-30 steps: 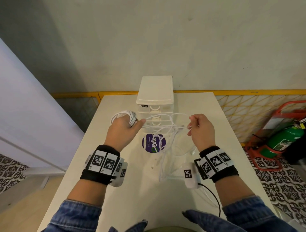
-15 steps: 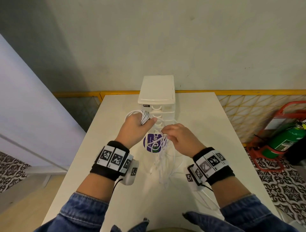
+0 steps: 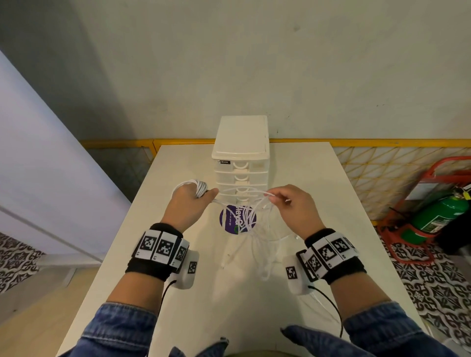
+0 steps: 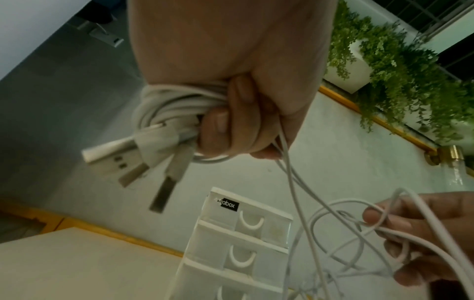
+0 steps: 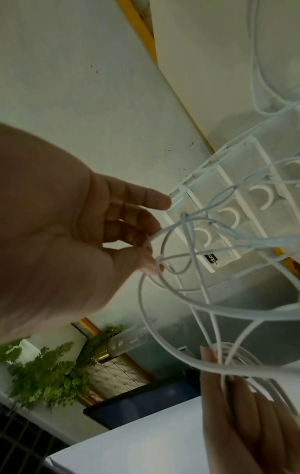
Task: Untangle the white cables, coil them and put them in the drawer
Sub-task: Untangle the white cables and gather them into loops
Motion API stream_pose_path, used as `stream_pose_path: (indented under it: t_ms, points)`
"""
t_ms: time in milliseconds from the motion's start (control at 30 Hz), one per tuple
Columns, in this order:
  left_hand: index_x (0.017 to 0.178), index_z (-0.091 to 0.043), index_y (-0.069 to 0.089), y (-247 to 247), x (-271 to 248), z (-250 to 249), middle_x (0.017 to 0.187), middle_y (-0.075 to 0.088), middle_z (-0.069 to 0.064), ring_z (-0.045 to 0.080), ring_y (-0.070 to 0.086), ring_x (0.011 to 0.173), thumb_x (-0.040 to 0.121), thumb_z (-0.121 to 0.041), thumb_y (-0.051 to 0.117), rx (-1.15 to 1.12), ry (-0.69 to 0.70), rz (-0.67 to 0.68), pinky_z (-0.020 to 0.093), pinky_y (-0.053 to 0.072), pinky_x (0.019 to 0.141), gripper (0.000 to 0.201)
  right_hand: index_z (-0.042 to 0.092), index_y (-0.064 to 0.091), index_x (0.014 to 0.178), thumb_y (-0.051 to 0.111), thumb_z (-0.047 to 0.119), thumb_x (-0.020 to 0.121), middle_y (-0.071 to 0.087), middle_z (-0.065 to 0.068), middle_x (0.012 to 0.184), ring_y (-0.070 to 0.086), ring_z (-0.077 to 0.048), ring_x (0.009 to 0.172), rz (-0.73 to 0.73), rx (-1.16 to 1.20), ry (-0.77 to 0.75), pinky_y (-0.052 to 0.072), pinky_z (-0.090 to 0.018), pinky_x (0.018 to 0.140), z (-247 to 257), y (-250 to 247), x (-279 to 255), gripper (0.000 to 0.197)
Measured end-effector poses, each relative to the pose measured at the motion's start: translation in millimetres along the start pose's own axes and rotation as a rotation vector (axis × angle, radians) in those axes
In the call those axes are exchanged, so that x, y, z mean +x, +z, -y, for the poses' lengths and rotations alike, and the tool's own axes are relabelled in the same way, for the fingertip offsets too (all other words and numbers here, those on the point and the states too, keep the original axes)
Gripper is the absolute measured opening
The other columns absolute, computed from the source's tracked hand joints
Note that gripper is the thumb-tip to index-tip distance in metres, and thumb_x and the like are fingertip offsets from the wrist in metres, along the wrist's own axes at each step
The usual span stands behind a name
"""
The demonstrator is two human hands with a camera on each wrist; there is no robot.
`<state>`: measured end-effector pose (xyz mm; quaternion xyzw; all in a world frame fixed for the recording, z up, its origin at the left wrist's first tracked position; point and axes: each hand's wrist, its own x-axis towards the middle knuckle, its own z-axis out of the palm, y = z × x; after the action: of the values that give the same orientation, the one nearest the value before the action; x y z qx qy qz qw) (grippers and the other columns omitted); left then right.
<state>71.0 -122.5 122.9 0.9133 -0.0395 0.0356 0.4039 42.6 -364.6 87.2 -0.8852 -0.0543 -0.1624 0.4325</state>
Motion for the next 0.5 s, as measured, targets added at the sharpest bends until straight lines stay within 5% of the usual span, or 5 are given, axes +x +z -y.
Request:
stream_pose_path:
  t_ms: [167, 300, 500]
  points:
    - [0.066, 0.001, 0.049, 2, -3, 5, 0.060, 0.041, 0.012, 0.024, 0.045, 0.055, 0.088, -0.041, 0.063, 0.001, -0.003, 0.036, 0.040, 0.041, 0.053, 0.049, 0.013, 0.064, 0.086, 0.056, 0.023, 0.092, 0.064, -0.002, 0.080, 0.058, -0.018, 0.076, -0.065, 0.034, 0.063, 0.046, -0.027, 0.070, 2, -1, 1, 0.014]
    - [0.063, -0.003, 0.045, 0, -6, 10, 0.058, 0.038, 0.010, 0.021, 0.040, 0.051, 0.087, -0.039, 0.064, 0.056, 0.018, 0.045, 0.033, 0.034, 0.052, 0.048, 0.009, 0.054, 0.078, 0.050, 0.023, 0.093, 0.057, -0.004, 0.066, 0.058, -0.022, 0.063, -0.136, 0.280, 0.294, 0.054, -0.044, 0.073, -1, -8, 5, 0.022]
    - [0.061, 0.001, 0.046, -18, -4, 24, 0.061, 0.045, 0.022, 0.033, 0.046, 0.057, 0.091, -0.036, 0.060, 0.124, 0.010, -0.091, 0.036, 0.036, 0.055, 0.049, 0.007, 0.053, 0.083, 0.044, 0.017, 0.095, 0.061, -0.012, 0.080, 0.061, -0.029, 0.060, -0.272, 0.653, 0.582, 0.054, -0.036, 0.061, -8, -28, 1, 0.018]
